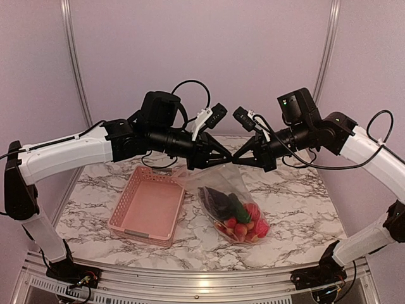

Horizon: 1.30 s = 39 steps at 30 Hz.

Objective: Place the food in the zip-top bag and seal the zipper
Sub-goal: Hold the zipper food storage bag at the center of the board, then hold the zipper from the zipper food storage bag, then zip the zipper of the food storage bag.

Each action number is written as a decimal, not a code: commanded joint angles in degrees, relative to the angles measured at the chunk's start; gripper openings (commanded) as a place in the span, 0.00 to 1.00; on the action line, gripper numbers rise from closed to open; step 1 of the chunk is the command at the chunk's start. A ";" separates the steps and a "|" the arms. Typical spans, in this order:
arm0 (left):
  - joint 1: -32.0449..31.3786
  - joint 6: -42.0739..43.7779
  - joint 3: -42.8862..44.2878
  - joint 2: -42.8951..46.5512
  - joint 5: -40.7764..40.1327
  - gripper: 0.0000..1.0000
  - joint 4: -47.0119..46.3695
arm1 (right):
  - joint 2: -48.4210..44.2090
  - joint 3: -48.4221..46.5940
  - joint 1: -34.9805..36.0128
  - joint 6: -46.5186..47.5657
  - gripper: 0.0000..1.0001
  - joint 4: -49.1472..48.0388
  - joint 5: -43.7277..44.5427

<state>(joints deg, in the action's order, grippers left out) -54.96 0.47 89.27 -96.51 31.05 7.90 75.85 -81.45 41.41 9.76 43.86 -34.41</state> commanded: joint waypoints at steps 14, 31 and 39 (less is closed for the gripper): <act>0.11 1.82 0.64 -0.46 0.02 0.18 1.93 | -1.32 -2.05 0.60 0.18 0.00 -0.61 -0.67; 0.23 1.16 -1.03 0.27 -1.54 0.08 4.28 | -7.92 -0.96 -1.32 -1.10 0.00 -2.19 7.06; 0.51 1.82 -2.86 2.24 -3.27 0.09 6.09 | -10.99 0.39 -6.20 -1.17 0.00 -1.24 7.75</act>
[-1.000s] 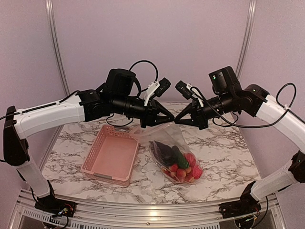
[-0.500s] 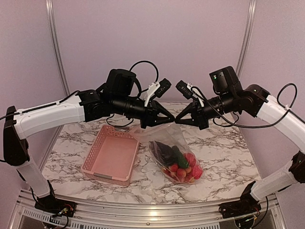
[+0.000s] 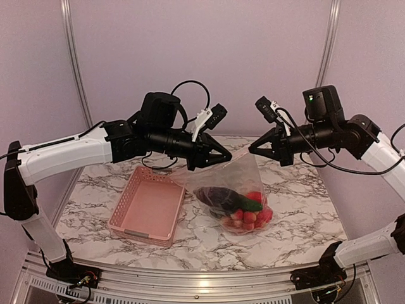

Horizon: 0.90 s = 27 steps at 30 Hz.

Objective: Place the food in the zip-top bag and seal the zipper
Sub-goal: Zip the zipper of the food storage bag.

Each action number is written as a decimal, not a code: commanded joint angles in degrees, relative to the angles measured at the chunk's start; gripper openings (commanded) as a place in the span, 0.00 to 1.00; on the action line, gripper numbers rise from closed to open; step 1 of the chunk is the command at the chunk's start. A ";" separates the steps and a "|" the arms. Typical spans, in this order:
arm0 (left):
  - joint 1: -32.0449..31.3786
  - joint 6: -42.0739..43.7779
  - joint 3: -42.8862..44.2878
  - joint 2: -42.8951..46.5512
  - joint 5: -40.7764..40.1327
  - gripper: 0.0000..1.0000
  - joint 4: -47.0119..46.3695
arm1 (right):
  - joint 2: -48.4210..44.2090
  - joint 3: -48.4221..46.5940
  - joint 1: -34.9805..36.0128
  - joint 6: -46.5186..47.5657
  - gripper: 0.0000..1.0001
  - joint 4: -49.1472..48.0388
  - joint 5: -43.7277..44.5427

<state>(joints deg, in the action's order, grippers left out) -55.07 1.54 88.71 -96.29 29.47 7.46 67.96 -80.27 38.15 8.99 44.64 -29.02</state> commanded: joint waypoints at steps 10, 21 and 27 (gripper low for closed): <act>0.64 1.57 -7.36 5.46 -3.77 0.11 8.17 | -4.13 0.07 -7.72 0.59 0.00 -0.37 6.41; 0.64 1.90 -16.62 11.22 -7.16 0.13 6.75 | -4.34 0.95 -8.37 0.24 0.00 -0.39 10.28; 0.59 -0.04 -18.28 12.92 -9.36 0.26 0.89 | -4.48 1.22 -8.36 0.05 0.00 -1.41 4.95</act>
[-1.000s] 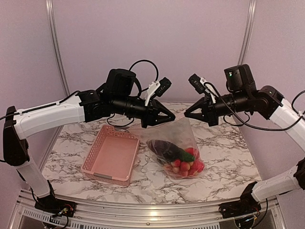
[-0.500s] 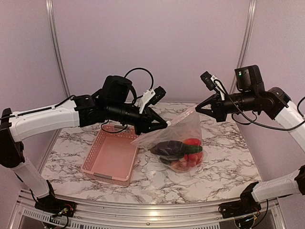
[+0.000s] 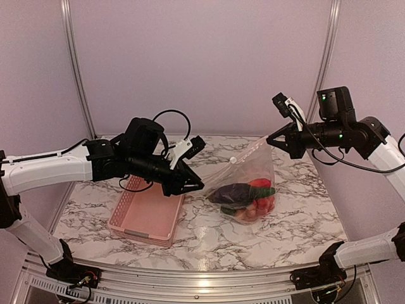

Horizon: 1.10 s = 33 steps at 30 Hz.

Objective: Place the food in the zip-top bag and seal the zipper
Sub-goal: Zip the zipper of the food storage bag, then pass from the right arm to the left

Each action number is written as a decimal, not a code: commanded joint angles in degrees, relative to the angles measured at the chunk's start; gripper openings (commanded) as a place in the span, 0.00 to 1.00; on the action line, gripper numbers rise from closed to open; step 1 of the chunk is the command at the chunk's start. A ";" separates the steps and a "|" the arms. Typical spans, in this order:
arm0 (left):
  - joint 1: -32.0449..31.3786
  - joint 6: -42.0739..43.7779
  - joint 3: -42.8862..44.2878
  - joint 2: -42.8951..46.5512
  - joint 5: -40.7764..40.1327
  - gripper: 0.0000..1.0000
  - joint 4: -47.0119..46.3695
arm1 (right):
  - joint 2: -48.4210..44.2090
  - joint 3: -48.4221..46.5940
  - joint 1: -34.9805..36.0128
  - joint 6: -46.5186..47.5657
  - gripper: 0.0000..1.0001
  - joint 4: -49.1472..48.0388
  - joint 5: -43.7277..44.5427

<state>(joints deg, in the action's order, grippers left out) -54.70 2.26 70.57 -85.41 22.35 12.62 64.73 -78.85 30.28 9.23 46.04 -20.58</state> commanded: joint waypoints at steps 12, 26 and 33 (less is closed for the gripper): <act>0.02 1.87 8.45 -7.15 -3.54 0.59 -13.37 | -1.32 0.76 -0.49 0.78 0.00 -2.75 -13.72; 0.12 5.14 11.21 -12.59 -0.89 0.20 -12.73 | -0.77 2.97 -0.57 0.22 0.06 -2.61 -16.76; 0.16 4.80 10.78 -11.93 2.50 0.11 -12.71 | 3.73 4.53 0.20 0.30 0.35 -4.73 -19.14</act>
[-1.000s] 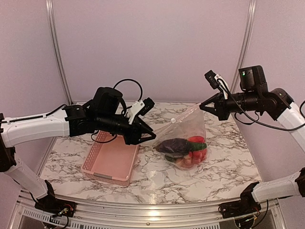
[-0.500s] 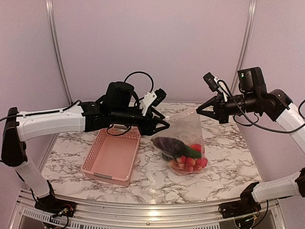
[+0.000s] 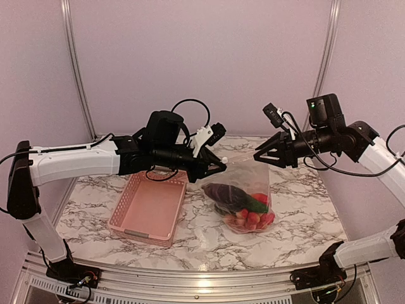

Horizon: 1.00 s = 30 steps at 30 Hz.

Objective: Place the food in the zip-top bag and seal the zipper
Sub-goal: Pass from the right arm to the left, then hold the zipper food storage bag at the center of the board.

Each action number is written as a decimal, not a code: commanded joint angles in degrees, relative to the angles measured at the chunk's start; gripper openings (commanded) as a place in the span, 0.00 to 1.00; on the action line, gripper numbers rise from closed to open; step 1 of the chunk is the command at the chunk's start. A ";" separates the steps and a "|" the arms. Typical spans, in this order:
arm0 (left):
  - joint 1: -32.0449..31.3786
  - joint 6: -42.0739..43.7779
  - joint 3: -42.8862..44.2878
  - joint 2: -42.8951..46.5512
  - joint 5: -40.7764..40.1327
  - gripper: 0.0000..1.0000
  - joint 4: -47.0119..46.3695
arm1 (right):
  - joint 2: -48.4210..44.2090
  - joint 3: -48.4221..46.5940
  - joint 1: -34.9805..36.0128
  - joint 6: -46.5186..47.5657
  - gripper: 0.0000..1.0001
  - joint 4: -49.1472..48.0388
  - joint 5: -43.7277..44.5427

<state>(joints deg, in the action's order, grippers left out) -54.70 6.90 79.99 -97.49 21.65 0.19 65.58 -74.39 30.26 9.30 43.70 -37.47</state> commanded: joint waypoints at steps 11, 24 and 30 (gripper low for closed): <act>0.38 -2.17 2.25 -0.14 5.06 0.28 0.76 | 5.92 -3.34 1.70 2.34 0.00 -1.34 -2.29; 0.99 -4.01 5.08 -1.23 8.64 0.18 -0.95 | 5.39 -3.83 3.20 3.71 0.00 0.24 -1.56; 0.95 -2.70 4.73 -0.81 8.01 0.15 1.89 | 5.09 -3.63 3.29 3.63 0.00 0.21 -1.29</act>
<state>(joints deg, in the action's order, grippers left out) -54.04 3.46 83.53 -97.82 28.99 0.19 71.94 -75.94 32.99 12.29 43.70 -39.07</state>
